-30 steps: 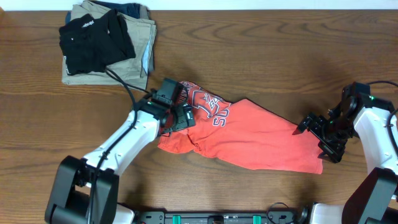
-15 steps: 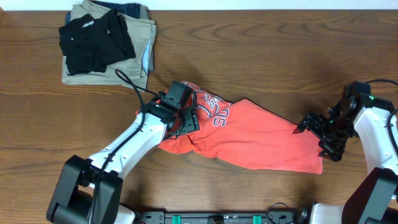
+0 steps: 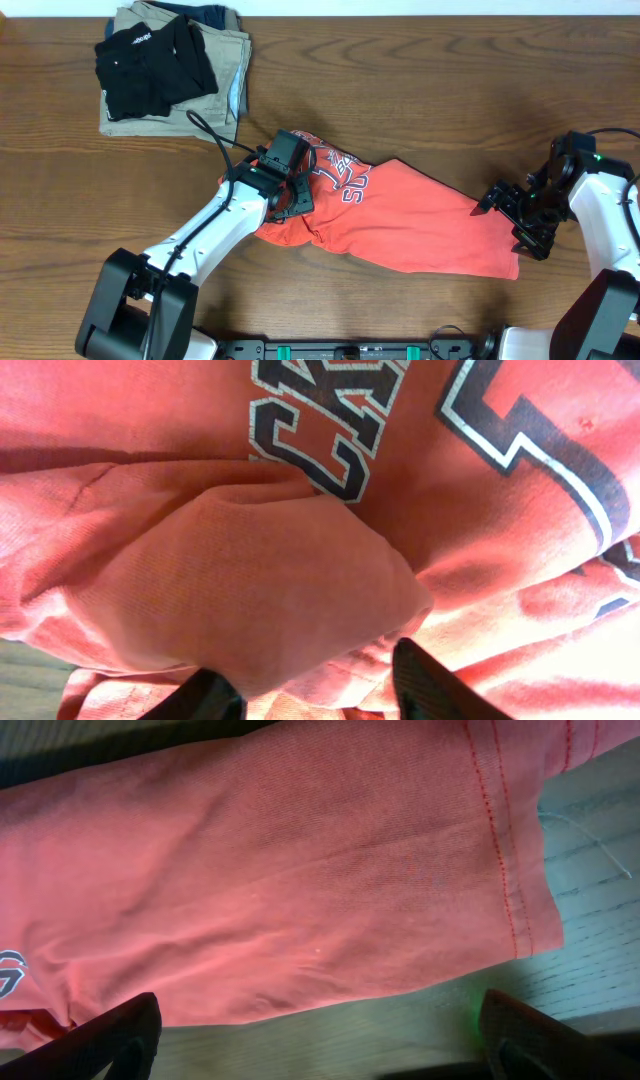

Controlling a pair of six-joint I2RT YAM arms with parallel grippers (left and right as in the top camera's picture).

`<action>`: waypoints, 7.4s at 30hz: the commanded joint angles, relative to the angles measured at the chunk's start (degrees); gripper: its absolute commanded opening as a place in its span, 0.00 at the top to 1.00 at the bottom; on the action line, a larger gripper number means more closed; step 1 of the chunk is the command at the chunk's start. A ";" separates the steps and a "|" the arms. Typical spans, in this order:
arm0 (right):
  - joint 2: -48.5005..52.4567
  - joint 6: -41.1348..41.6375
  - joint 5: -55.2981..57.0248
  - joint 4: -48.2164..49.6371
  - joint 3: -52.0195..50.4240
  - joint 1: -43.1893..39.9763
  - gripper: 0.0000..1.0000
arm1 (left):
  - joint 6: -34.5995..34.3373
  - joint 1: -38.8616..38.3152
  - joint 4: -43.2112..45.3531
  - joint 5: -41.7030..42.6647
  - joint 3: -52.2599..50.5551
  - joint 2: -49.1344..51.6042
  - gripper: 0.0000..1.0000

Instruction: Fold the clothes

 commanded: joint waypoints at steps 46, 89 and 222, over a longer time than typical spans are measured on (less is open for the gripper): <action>-3.48 -6.08 -1.01 -3.58 0.26 0.33 0.01 | 0.39 0.02 -14.01 -0.55 -0.44 -29.14 0.94; -17.79 20.44 13.11 -5.44 -7.34 -3.04 0.01 | -6.29 14.91 -47.67 -27.98 17.77 -54.90 0.94; -2.91 12.41 7.08 -7.87 38.82 -13.92 0.99 | -14.82 -22.95 5.07 5.18 -9.92 -1.55 0.94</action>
